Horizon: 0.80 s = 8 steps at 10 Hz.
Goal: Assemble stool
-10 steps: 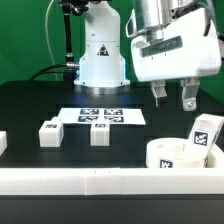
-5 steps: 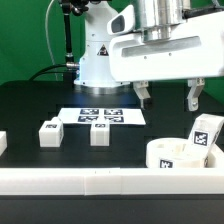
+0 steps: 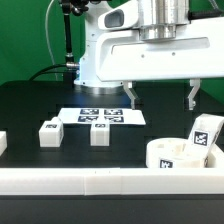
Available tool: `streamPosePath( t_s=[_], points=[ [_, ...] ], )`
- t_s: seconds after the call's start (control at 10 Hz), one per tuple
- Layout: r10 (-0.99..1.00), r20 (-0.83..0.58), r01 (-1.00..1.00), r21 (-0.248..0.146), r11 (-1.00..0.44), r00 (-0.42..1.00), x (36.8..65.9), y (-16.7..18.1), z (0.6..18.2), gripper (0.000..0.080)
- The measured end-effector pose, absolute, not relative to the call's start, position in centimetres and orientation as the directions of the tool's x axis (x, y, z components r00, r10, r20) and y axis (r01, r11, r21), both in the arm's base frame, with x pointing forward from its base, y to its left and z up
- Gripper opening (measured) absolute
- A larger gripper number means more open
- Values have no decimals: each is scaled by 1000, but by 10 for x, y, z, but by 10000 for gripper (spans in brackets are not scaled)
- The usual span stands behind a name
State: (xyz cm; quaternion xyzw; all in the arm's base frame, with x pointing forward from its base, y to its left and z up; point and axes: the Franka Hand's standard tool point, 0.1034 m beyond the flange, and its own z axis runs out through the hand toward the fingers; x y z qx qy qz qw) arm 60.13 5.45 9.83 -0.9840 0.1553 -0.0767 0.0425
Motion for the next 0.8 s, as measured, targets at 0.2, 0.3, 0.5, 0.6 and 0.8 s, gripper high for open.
streamPosePath(
  t_s=[0.2,0.3,0.5,0.6,0.8],
  points=[
    [-104,176,-96,-52,-994,979,599,45,95,649],
    [-59,205,-56,-23,-998,977,594,33,89,649],
    [-6,228,-13,27,-1000,974,580,-3,78,649],
    [2,240,-9,46,-999,971,579,-22,76,649],
    [-18,236,-29,41,-999,971,579,-28,75,649]
  ],
)
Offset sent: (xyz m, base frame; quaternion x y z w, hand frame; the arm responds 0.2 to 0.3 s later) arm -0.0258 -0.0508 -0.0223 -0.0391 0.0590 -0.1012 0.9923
